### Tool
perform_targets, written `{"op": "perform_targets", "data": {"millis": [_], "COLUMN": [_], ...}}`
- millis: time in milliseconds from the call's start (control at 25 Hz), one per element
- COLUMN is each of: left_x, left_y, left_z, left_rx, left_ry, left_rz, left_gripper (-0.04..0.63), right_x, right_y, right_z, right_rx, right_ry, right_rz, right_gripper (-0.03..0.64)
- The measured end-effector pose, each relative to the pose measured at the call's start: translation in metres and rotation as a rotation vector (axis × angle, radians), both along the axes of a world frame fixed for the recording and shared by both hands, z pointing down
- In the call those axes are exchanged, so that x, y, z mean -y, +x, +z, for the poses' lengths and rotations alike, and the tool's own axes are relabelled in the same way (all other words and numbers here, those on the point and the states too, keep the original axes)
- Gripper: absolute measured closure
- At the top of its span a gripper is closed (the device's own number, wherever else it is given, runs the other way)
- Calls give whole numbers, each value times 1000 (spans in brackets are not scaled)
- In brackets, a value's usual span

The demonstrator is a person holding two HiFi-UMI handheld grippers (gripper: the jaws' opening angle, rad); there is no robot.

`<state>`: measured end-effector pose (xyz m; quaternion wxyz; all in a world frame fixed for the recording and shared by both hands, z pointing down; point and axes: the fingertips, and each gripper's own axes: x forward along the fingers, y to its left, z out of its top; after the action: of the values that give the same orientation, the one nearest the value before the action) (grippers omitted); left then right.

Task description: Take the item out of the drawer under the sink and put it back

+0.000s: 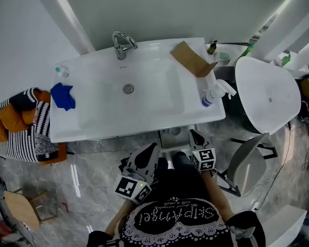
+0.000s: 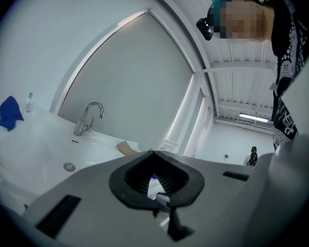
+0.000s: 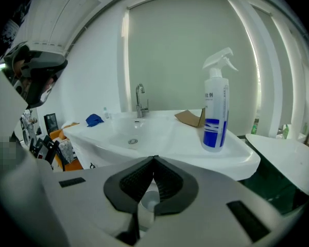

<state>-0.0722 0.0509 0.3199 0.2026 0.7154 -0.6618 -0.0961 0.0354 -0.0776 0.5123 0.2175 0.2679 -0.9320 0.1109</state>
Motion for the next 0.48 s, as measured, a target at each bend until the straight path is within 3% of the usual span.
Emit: {"op": "perform_targets", "data": {"millis": [480], "left_x": [5], "left_y": [3], "left_z": [-19], "left_rx": [58], "left_ry": [48], "left_rz": [34], "left_gripper": [591], "right_x": [8], "right_y": [-5], "right_z": [-64], "right_rx": [87], "right_ry": [108], "right_rz": [9], "right_gripper": [598]}}
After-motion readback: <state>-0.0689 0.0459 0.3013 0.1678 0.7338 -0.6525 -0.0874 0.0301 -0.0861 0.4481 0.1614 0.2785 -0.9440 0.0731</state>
